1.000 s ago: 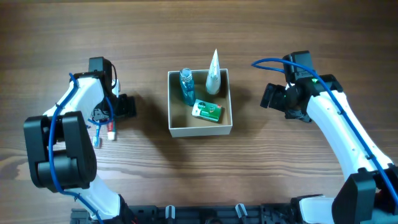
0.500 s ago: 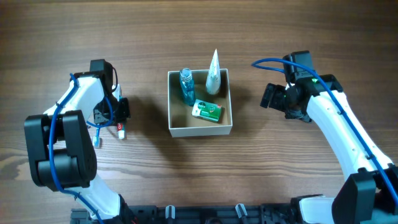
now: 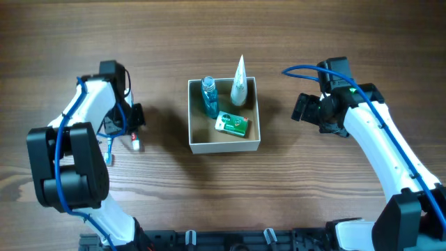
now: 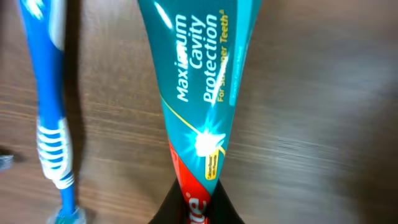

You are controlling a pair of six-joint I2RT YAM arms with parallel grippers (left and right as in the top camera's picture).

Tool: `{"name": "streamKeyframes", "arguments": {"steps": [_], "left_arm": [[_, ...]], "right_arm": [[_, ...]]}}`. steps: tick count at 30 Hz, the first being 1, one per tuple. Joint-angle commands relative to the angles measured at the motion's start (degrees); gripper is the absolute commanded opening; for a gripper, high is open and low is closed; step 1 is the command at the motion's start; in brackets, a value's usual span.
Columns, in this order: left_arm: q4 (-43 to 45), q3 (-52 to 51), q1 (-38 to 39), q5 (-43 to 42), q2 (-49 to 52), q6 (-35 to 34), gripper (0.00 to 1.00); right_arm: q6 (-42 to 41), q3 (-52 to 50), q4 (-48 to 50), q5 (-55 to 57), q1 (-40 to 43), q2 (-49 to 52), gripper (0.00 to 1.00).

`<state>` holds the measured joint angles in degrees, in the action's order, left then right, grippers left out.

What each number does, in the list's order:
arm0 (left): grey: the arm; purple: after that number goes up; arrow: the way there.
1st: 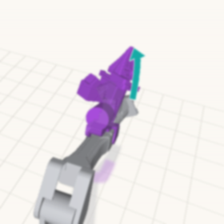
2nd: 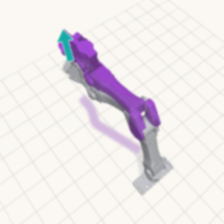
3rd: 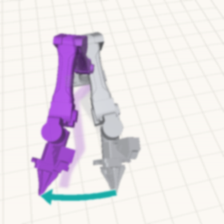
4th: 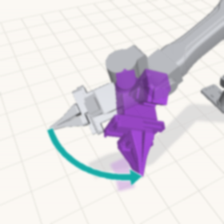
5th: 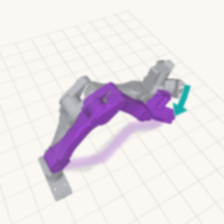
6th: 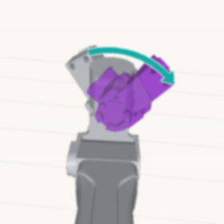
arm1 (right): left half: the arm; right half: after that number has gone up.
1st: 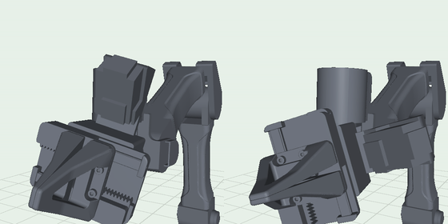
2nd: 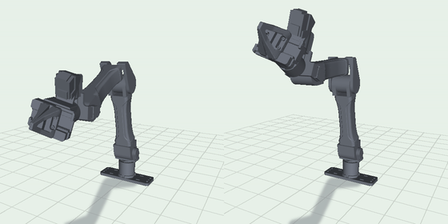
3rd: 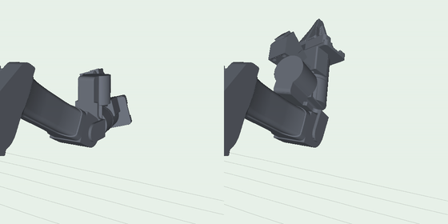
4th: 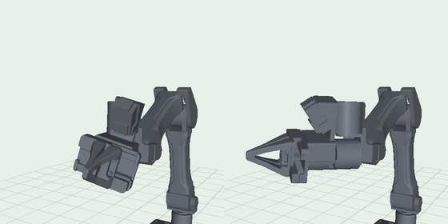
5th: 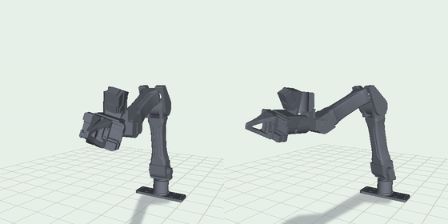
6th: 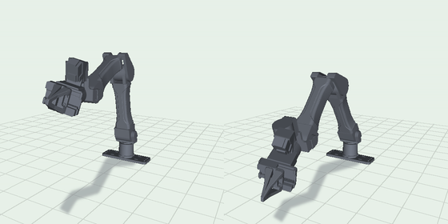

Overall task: Pack container
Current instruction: 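Carry the toothpaste into the box and release it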

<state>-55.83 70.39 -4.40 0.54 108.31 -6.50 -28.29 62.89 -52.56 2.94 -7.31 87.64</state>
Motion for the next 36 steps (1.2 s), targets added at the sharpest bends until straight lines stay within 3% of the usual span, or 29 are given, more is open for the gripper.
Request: {"name": "streamKeyframes", "arguments": {"steps": [1,4,5,8,11,18,28,29,31,32,36], "left_arm": [[-2.36,10.78,5.11,-0.72,-5.6,0.68,0.04],[-2.08,15.61,11.93,-0.72,-12.02,8.37,0.04],[-1.11,16.15,16.02,-0.7,-15.06,14.03,0.04],[-1.46,16.15,25.81,-0.7,-19.23,28.06,0.04],[-3.89,16.09,34.4,-0.7,-19.34,36.3,0.04],[-5.53,15.98,40.92,-2.95,-15.41,43.1,0.06],[-9.31,15.96,40.89,-3.93,-5.09,43.34,0.09],[-9.86,15.96,40.89,-3.93,-4.74,43.34,0.2],[-10.73,15.98,40.89,-3.58,-4.79,43.34,0.58],[-11.17,16.0,40.89,-2.69,-5.29,43.04,0.67],[-15.67,18.51,40.59,-1.29,-9.62,38.51,0.78]], "right_arm": [[-6.08,-0.22,1.03,-8.55,5.14,-3.91,0.99],[-8.57,-0.22,0.76,-12.72,12.87,-6.16,0.99],[-8.15,-0.24,0.44,-12.7,16.0,-6.4,0.99],[-4.94,-0.24,-0.07,-12.68,19.1,-6.38,1.0],[-3.87,-0.24,-0.46,-11.98,19.43,-6.38,1.0],[-3.13,-0.24,-0.42,-12.0,19.43,-6.38,1.0],[-2.4,-0.24,-0.68,-11.98,19.43,-6.38,1.0],[-1.77,-0.24,-0.68,-11.98,19.43,-6.38,1.0],[-1.66,-0.24,-0.9,-11.8,19.43,-6.38,1.0],[-1.66,-0.24,-0.9,-11.8,19.43,-6.38,1.0],[-1.66,-0.24,-0.81,-11.76,19.43,-6.38,1.0]]}}
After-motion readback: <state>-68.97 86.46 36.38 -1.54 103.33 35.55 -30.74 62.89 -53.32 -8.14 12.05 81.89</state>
